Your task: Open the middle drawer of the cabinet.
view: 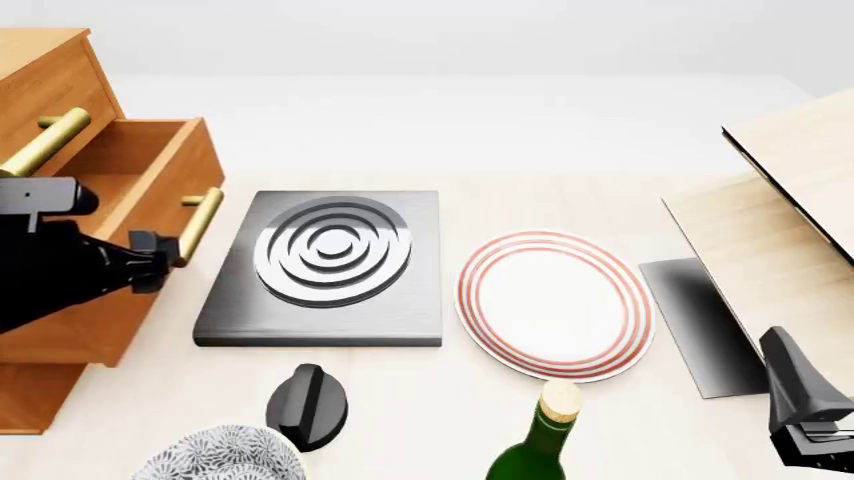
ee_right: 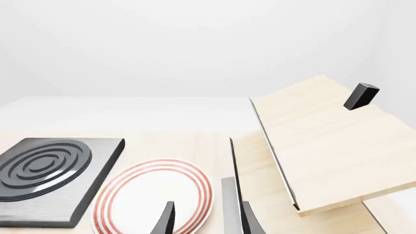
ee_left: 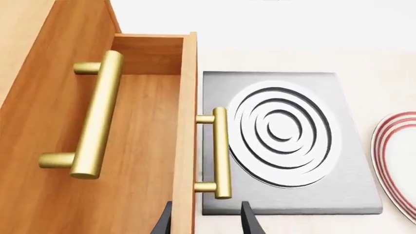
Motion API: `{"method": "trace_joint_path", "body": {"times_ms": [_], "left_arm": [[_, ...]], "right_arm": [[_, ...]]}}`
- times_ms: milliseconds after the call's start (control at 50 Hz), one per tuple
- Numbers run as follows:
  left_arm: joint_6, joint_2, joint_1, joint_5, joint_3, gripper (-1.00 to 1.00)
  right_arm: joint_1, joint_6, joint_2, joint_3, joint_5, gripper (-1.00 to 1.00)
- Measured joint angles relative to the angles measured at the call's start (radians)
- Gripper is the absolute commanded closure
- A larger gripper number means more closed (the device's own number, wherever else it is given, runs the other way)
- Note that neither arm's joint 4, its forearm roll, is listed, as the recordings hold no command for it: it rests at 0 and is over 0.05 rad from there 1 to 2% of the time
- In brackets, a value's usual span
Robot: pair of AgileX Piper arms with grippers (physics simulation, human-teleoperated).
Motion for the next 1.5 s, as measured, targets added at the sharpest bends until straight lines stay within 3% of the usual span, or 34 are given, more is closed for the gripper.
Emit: {"method": "trace_joint_path", "body": {"times_ms": [1500], "left_arm": [[-0.047, 0.056, -0.205, -0.014, -0.038, -1.00]], "right_arm": [[0.000, 0.000, 0.000, 0.000, 0.000, -1.00]]}}
